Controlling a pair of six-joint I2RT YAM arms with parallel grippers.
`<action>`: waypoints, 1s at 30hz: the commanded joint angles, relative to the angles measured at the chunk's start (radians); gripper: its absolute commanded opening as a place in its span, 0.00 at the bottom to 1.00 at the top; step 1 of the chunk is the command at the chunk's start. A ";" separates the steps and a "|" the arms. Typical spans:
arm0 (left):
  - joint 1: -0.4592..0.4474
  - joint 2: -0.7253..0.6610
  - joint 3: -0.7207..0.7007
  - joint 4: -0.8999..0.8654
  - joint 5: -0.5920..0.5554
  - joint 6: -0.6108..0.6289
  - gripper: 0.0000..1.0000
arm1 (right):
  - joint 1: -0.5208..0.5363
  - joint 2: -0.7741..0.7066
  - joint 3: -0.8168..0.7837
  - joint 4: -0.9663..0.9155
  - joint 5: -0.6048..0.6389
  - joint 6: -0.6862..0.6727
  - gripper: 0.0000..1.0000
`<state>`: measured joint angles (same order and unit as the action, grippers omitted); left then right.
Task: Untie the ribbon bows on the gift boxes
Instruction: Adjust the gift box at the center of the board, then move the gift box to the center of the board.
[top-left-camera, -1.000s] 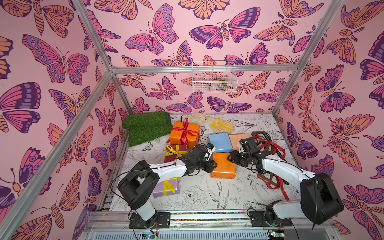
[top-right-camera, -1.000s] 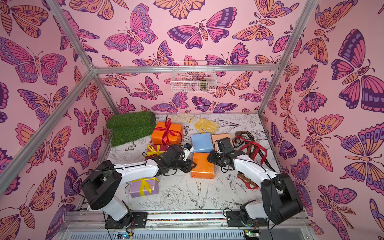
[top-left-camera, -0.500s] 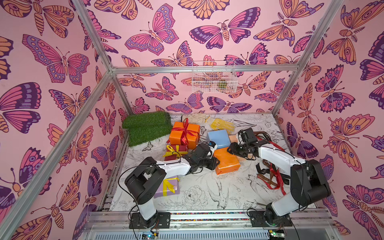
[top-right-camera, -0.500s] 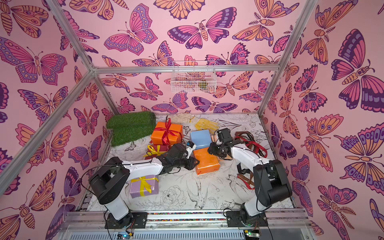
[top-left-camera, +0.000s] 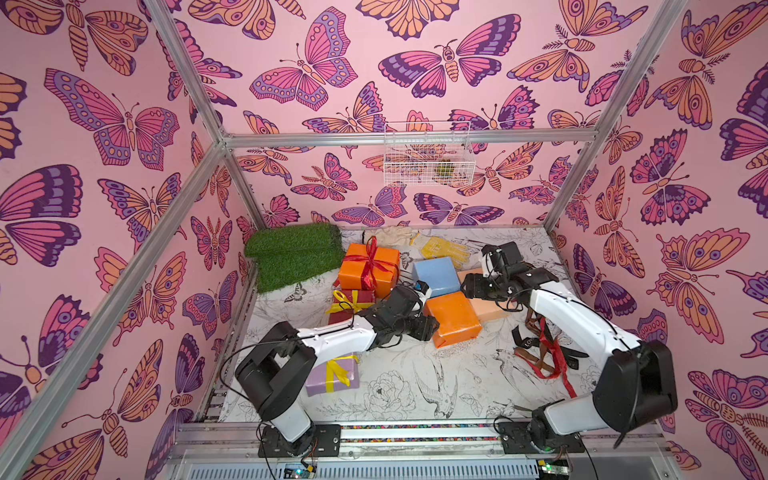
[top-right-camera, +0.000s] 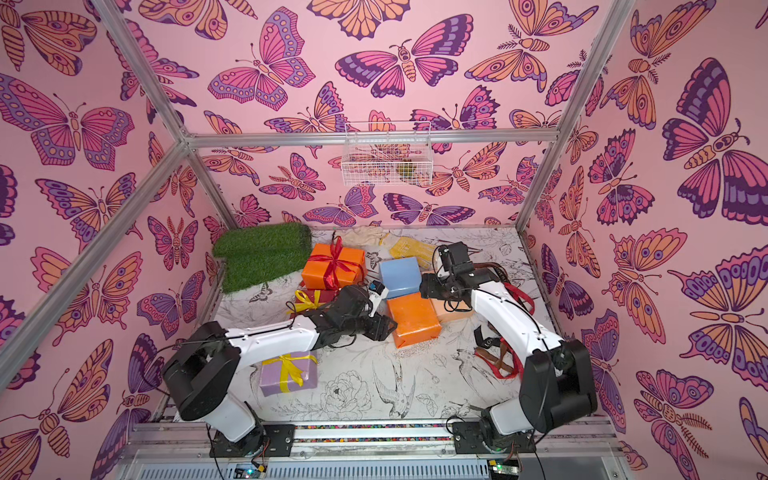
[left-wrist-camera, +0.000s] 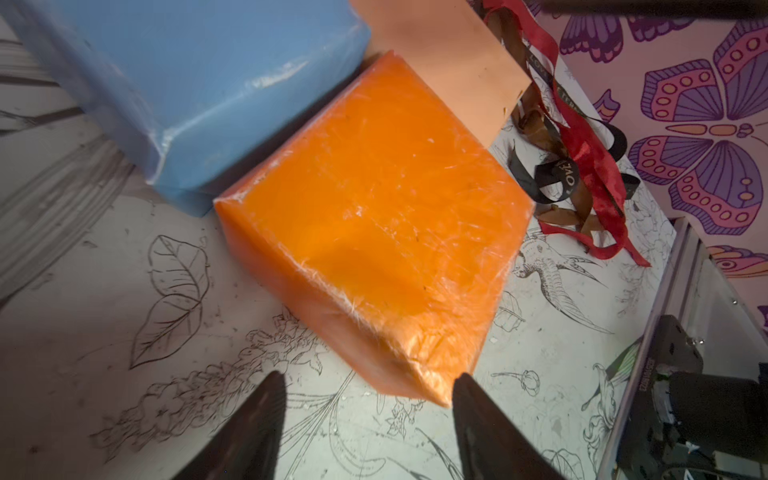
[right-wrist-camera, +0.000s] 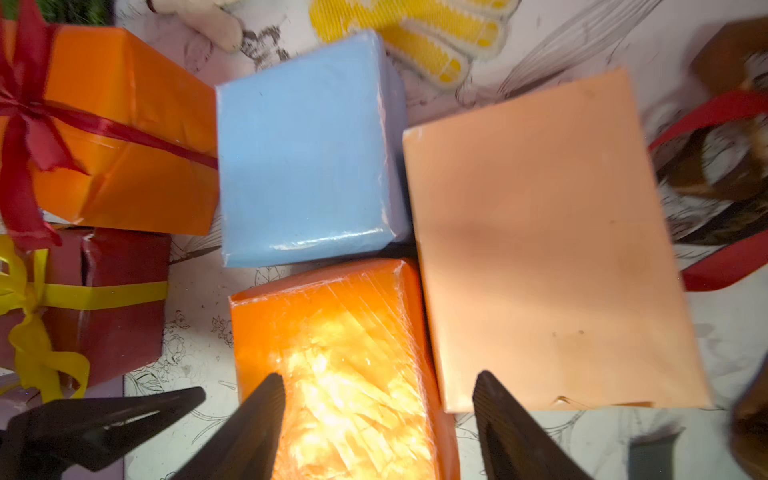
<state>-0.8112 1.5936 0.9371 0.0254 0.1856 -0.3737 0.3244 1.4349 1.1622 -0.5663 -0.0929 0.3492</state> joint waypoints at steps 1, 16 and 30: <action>0.015 -0.096 0.015 -0.137 -0.061 0.029 0.76 | 0.007 -0.022 0.035 -0.096 0.027 -0.064 0.75; 0.373 -0.405 0.014 -0.604 -0.292 -0.010 0.81 | 0.186 -0.024 -0.049 0.115 -0.350 0.022 0.67; 0.474 -0.681 -0.208 -0.924 -0.468 -0.334 1.00 | 0.377 0.079 -0.099 0.279 -0.443 0.092 0.66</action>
<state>-0.3588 0.9852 0.7570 -0.8062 -0.2447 -0.6289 0.6945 1.5002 1.0752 -0.3241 -0.4961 0.4259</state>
